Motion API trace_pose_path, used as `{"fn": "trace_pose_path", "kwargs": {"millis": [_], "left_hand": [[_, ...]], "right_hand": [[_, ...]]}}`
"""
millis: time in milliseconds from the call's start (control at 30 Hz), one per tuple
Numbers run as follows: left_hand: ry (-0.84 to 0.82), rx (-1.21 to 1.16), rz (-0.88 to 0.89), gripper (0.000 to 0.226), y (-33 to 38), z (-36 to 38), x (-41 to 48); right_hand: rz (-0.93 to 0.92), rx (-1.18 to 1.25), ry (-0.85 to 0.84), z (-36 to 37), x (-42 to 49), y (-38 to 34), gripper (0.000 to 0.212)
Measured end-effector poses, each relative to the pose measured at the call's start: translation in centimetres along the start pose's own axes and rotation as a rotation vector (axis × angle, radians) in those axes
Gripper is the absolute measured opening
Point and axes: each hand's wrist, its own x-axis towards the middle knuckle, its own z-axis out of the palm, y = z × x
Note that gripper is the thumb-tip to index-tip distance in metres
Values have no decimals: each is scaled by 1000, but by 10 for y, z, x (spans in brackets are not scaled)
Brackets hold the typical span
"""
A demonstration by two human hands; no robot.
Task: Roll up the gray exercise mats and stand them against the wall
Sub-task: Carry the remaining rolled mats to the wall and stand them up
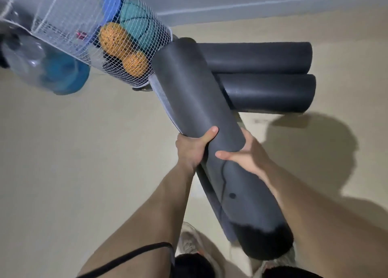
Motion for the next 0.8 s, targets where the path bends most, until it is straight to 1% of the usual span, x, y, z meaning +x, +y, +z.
{"fn": "trace_pose_path", "kwargs": {"millis": [67,100,167,200,333,400,567,700,800], "left_hand": [[-36,51,49,100,51,18,-28],[-70,64,81,94,75,29,-43],[-133,89,140,73,121,60,-71],[-160,109,155,71,142,80,-85],[-197,195,216,109,208,171,-143],[-235,226,230,120,235,225,-173],[-396,280,309,121,282,368,-248],[-508,337,368,119,305,488,-301],[-595,357,371,125,318,584,-332]], "right_hand": [[12,76,84,-28,-29,-30,74],[11,106,123,-45,-43,-45,75],[-1,170,193,-85,-70,-70,78],[-7,204,222,-107,-84,-78,80],[-12,278,322,-204,-134,-99,92],[-17,308,388,-259,-156,-104,98],[-34,375,550,-400,-216,-99,98],[6,397,673,-517,-254,-82,107],[18,412,737,-608,-274,-66,103]]}}
